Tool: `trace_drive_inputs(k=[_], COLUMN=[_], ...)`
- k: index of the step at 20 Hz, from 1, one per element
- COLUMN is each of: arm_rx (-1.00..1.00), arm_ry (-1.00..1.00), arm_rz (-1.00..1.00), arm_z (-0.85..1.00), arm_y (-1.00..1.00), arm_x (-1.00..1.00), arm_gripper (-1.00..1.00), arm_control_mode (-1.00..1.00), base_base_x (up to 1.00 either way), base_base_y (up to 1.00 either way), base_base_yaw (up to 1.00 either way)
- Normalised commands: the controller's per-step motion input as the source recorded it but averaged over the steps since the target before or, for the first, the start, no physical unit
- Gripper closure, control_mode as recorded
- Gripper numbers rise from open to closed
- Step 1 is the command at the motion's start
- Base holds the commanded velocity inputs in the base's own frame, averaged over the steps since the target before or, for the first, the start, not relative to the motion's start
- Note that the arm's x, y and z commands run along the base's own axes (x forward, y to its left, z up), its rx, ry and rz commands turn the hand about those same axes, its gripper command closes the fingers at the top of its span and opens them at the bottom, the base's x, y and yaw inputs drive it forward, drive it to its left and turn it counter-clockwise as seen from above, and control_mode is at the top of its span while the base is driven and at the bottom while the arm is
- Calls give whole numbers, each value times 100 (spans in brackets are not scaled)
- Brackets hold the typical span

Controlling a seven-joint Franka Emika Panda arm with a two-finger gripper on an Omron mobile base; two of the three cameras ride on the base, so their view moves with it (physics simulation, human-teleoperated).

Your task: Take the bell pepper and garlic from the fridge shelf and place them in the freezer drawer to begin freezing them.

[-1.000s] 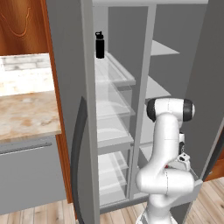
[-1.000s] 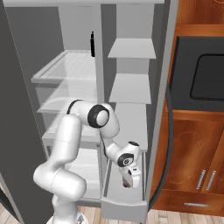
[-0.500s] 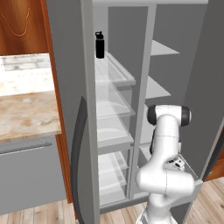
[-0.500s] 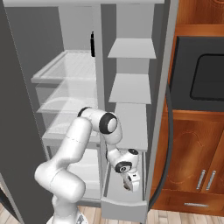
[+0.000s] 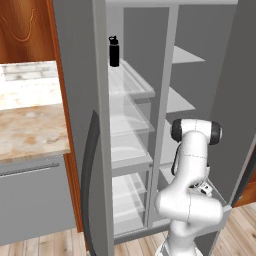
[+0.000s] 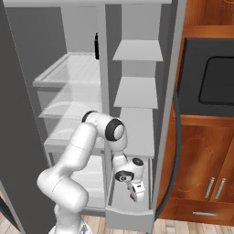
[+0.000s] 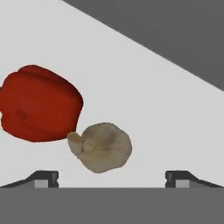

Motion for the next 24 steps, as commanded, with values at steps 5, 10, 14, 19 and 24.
trace_drive_inputs(k=[5,10,14,19,24], arm_rx=[0,0,0,-4,-5], arm_ry=[-4,-6,-5,-1,-7], arm_rz=[-9,-9,-7,-2,1], arm_z=[100,100,100,100,80], arm_y=[16,18,28,40,31], arm_x=[-22,-31,-33,-12,-4], arm_gripper=[-100,-100,-100,-100,-100], arm_control_mode=[-100,-100,-100,-100,-100], base_base_x=[0,0,0,0,0], base_base_y=[0,0,0,0,0], base_base_yaw=[0,0,0,0,0])
